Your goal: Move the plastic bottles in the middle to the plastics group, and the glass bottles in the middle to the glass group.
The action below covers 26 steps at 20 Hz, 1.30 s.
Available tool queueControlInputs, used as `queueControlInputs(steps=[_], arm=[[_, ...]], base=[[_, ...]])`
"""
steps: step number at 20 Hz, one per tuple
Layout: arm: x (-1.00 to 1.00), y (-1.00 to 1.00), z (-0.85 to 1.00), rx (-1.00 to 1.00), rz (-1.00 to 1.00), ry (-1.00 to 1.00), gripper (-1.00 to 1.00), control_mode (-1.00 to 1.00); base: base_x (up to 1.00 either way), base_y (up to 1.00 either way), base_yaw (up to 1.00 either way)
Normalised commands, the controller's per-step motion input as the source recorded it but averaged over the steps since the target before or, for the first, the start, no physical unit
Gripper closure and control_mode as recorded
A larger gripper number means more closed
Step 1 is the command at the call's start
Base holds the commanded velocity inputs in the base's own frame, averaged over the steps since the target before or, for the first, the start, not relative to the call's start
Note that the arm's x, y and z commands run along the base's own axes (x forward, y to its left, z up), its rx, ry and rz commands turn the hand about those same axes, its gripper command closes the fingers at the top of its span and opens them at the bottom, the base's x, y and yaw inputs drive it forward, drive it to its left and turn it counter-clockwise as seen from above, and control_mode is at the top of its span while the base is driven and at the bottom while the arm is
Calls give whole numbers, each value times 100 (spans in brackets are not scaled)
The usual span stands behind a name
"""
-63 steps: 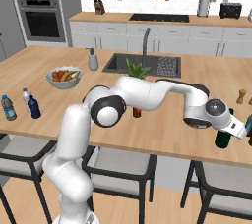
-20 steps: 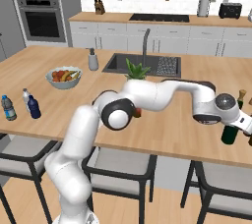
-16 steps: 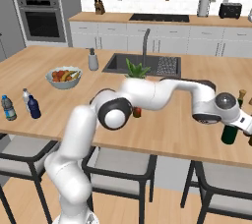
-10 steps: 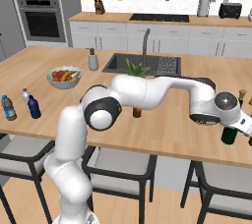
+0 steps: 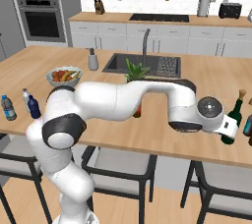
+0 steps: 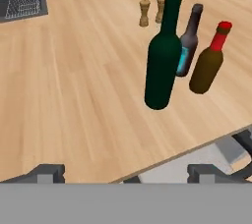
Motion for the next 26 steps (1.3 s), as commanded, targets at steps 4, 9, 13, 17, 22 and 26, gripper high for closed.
queueControlInputs(steps=[4,9,13,17,22,26], arm=[[0,91,4,0,21,-3,-100,-100],[15,100,41,0,10,1,-100,-100],[24,100,64,0,0,2,-100,-100],[24,100,35,-2,0,9,-100,-100],[22,100,4,-4,0,13,-100,-100],[0,87,11,0,0,3,-100,-100]], base=[[0,0,0],[0,0,0],[0,0,0],[0,0,0],[0,0,0],[0,0,0]])
